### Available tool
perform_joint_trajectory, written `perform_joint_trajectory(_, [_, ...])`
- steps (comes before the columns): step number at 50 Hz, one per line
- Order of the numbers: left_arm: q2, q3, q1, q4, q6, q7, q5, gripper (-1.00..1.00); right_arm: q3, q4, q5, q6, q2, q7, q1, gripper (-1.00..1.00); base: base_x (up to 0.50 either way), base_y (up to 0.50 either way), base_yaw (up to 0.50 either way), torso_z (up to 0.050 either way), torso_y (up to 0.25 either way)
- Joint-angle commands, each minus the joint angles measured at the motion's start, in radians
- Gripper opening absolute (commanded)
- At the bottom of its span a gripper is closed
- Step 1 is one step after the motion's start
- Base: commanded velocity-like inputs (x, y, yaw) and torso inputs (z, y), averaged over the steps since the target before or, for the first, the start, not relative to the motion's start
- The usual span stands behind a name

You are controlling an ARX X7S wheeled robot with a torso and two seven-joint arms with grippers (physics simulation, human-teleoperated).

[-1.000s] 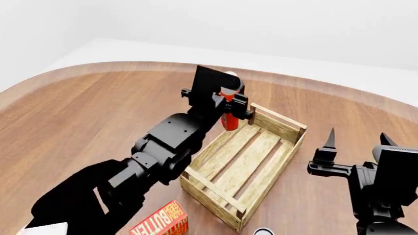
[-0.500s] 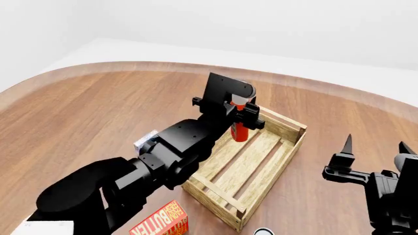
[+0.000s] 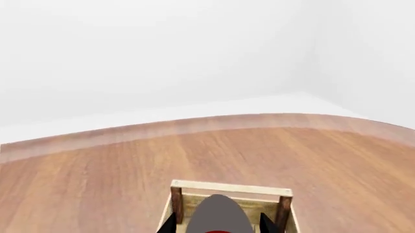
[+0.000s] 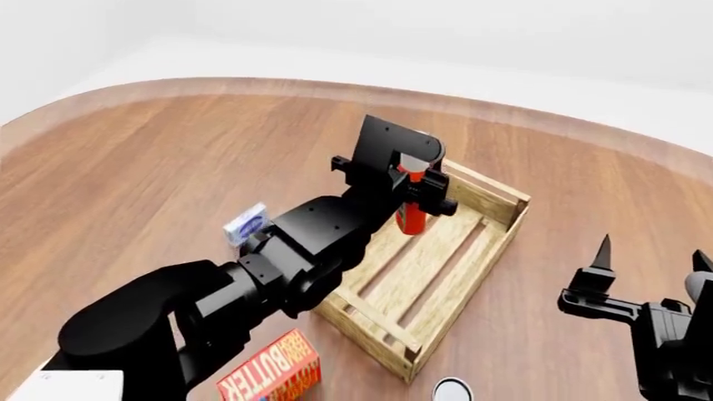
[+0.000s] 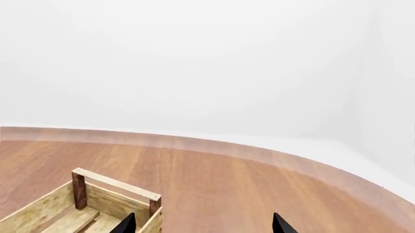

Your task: Pick up the ketchup, and put it in the wooden tray.

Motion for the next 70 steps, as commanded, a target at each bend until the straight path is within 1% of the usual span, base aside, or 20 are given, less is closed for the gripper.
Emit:
perform_joint_trajectory(1, [0.001,-0.010,-0.016,0.003,0.001,-0.006,-0.004,-1.00,0.003,-0.003,0.002,-0.002,-0.001,0.006,-0.006,1.00,0.00,0.00,0.00,0.000,-0.154])
perform_joint_trajectory(17, [0.001,-0.008,-0.029,0.005,0.018,-0.011,-0.043,-1.00,0.002,-0.003,0.006,-0.001,0.002,0.011,-0.007,1.00,0.00,0.00,0.00,0.000,-0.155])
perform_joint_trajectory(28, [0.001,-0.008,-0.035,0.012,0.028,-0.021,-0.040,-1.00,0.001,-0.003,0.007,-0.003,0.003,0.014,-0.007,1.00,0.00,0.00,0.00,0.000,-0.155])
perform_joint_trajectory(52, [0.001,-0.013,-0.048,0.022,0.043,-0.054,0.067,-1.00,-0.002,-0.001,0.011,-0.010,0.008,0.017,-0.009,1.00,0.00,0.00,0.00,0.000,-0.155])
perform_joint_trajectory(63, [0.001,-0.014,-0.045,0.030,0.049,-0.054,0.074,-1.00,-0.003,0.000,0.011,-0.014,0.009,0.020,-0.010,1.00,0.00,0.00,0.00,0.000,-0.155])
perform_joint_trajectory(70, [0.001,-0.014,-0.035,0.025,0.059,-0.053,0.079,-1.00,-0.003,0.000,0.013,-0.013,0.009,0.023,-0.010,1.00,0.00,0.00,0.00,0.000,-0.004])
